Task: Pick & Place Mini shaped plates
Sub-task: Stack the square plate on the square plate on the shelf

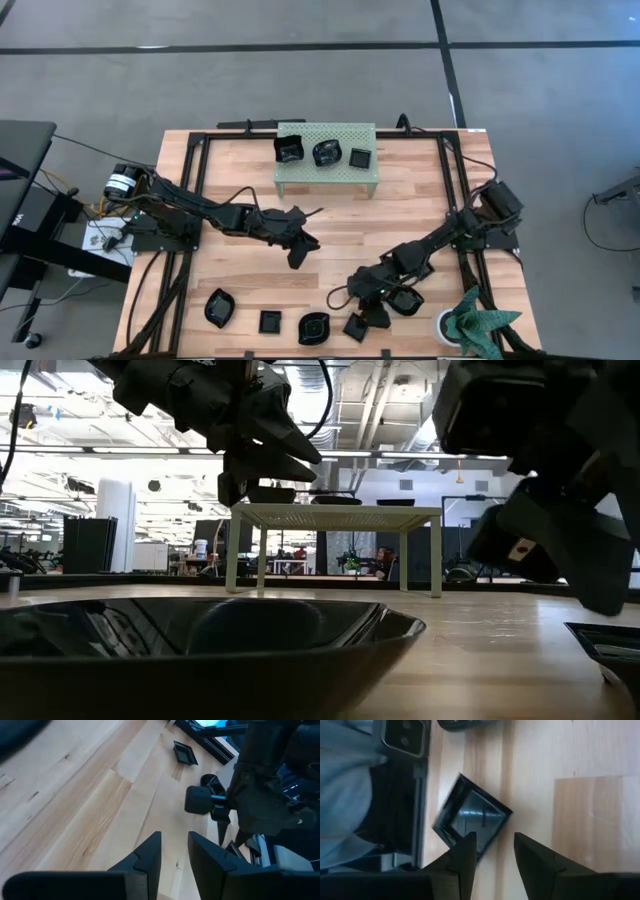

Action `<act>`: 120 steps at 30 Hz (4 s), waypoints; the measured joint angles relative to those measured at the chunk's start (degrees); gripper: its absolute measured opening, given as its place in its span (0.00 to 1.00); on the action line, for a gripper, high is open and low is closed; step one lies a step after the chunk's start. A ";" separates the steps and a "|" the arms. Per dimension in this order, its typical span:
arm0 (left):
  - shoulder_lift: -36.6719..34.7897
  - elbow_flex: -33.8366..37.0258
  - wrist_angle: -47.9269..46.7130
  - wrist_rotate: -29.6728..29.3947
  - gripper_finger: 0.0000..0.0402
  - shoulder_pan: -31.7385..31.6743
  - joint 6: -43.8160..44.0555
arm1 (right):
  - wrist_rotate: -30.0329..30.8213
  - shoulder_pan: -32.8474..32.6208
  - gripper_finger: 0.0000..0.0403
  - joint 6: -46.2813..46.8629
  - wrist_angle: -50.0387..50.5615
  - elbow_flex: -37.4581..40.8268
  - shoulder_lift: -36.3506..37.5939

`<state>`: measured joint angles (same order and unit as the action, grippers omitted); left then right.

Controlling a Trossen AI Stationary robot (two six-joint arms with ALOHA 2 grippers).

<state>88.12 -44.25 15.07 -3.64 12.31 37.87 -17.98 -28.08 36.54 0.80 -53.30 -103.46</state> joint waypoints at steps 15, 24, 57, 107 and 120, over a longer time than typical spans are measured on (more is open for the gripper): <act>0.00 -0.02 0.13 0.02 0.24 2.45 -0.11 | 5.54 -2.44 0.32 7.42 0.32 0.19 -1.04; -0.02 -0.04 0.94 0.02 0.24 2.43 -0.13 | 3.53 -1.87 0.28 5.64 -5.45 0.00 -4.41; -0.02 -0.04 2.16 -1.29 0.24 1.73 -0.13 | 21.64 27.89 0.00 -17.19 28.76 0.16 35.62; 0.00 0.00 2.99 -1.27 0.24 -0.85 -1.66 | 9.27 61.14 0.12 -52.09 57.53 -35.50 8.59; 0.00 0.00 3.02 -1.27 0.24 -0.83 -1.62 | 11.04 59.50 0.22 -47.72 68.19 -42.01 9.07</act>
<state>88.12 -44.25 18.09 -4.91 11.49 36.25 -6.93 31.42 -11.19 68.99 -95.31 -94.39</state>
